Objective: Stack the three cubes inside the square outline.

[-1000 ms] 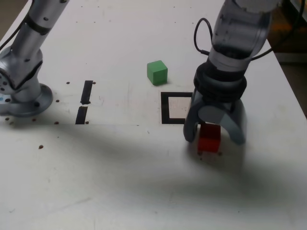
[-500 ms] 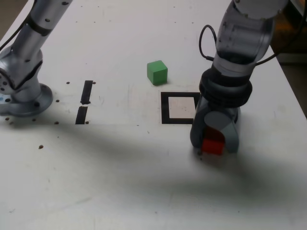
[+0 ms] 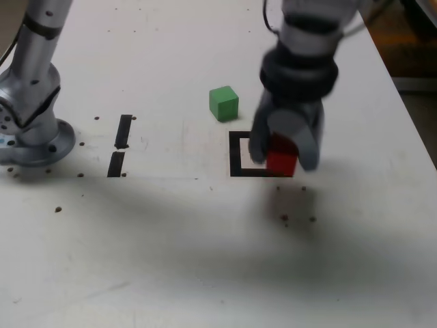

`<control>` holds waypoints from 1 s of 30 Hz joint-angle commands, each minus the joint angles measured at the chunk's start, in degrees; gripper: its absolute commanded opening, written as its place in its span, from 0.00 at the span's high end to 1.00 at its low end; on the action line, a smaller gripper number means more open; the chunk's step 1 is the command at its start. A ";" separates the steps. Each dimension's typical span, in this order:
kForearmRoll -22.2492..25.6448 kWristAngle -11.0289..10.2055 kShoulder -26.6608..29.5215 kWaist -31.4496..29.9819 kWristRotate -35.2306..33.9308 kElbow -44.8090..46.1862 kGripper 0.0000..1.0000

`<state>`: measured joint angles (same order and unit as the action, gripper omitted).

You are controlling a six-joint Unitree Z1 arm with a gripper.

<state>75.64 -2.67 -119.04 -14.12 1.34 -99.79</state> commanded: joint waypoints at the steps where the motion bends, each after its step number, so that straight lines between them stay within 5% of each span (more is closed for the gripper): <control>1: 0.52 -0.68 1.78 0.96 0.06 0.83 0.75; 12: -0.74 -2.01 4.50 7.03 0.92 7.49 0.70; 30: -8.81 1.37 1.18 8.89 1.38 13.33 0.54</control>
<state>67.13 -1.50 -117.73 -5.38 2.68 -86.74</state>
